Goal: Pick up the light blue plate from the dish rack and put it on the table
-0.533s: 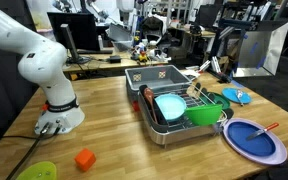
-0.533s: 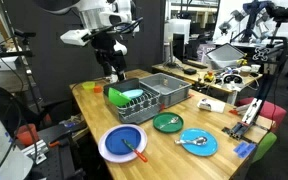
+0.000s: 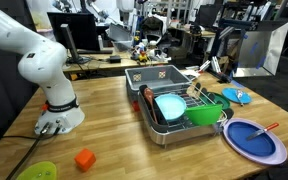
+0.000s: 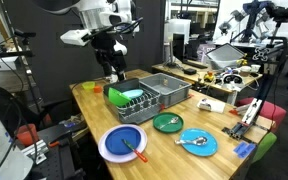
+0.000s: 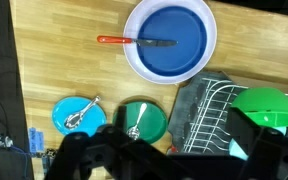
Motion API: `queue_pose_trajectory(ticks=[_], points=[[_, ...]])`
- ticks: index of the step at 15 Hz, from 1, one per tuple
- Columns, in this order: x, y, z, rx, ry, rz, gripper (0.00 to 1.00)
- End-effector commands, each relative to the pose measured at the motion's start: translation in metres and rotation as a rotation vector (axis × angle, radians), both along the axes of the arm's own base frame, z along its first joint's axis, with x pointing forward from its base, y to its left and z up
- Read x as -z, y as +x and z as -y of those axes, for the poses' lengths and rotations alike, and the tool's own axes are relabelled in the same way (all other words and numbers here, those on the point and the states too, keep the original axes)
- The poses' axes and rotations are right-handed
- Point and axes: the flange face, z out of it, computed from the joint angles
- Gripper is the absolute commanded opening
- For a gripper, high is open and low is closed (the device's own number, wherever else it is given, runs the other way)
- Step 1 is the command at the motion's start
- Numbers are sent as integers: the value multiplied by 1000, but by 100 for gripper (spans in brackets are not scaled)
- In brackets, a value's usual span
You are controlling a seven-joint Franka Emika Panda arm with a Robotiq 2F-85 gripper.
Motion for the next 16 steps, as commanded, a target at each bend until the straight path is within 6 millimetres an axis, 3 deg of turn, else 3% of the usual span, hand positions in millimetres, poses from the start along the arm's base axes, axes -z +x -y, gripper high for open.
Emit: queue_pose_trajectory(ticks=[1,3,7,16], points=[[-1,0,0,0,0,-1,100],[0,1,-2,0,1,-5,100],[-3,13,-25,-54,-36,2,100],[6,44,-111,-259,-120,11,100]])
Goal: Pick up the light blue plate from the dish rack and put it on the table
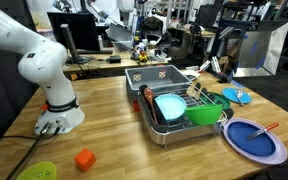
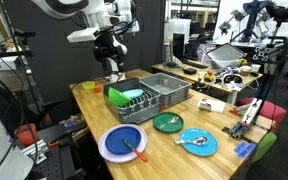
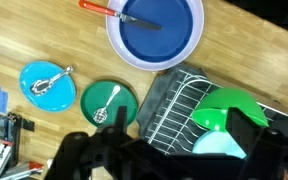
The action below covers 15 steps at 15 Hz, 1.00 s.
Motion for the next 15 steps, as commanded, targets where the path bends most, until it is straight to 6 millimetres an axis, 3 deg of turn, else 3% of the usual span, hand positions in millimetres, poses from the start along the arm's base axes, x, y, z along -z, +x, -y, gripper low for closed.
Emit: queue_pose_trajectory(ticks=[1,5,6,15], points=[[6,16,-25,-65,-48,11,100],[20,30,-57,-124,-91,57,100],[17,21,-55,-109,-74,39,100],[20,28,-59,-121,-83,50,100]])
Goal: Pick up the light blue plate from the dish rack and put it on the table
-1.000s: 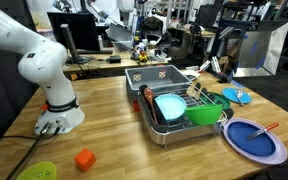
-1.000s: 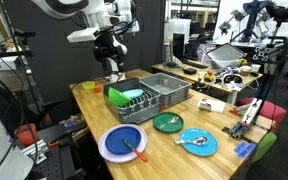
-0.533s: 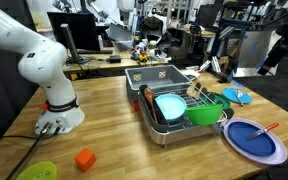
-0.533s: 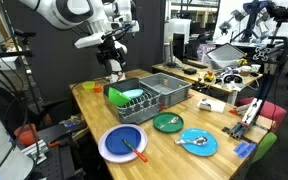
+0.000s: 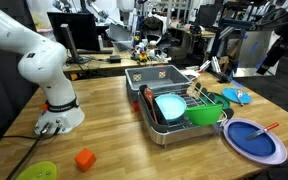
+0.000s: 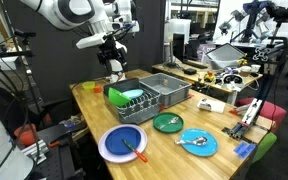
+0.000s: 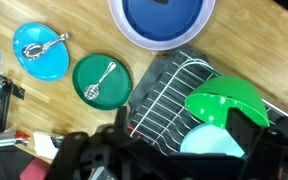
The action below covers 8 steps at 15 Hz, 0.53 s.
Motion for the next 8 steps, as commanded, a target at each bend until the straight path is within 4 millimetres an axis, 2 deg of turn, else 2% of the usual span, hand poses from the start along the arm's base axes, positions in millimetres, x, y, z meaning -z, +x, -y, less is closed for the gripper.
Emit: queue_pose_trajectory(ticks=[1,4,8], points=[[1,1,0,7,7,-3,100],[4,7,-12,31,0,-18,100],[16,22,-48,107,7,-38,100]])
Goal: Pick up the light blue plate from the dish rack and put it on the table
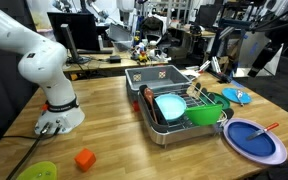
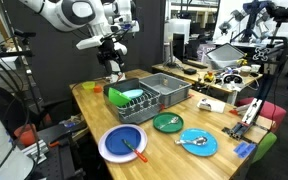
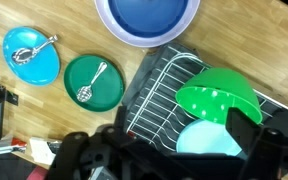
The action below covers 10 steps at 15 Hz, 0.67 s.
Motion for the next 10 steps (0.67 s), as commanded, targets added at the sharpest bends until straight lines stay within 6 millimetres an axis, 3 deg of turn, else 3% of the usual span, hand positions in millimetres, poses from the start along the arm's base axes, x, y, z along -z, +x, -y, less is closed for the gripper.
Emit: queue_pose_trajectory(ticks=[1,5,7,8,10], points=[[10,22,-29,70,9,-27,100],[32,44,-64,67,31,-30,100],[42,56,-71,40,22,-25,100],[37,44,-68,47,31,-35,100],[44,53,-71,40,32,-37,100]])
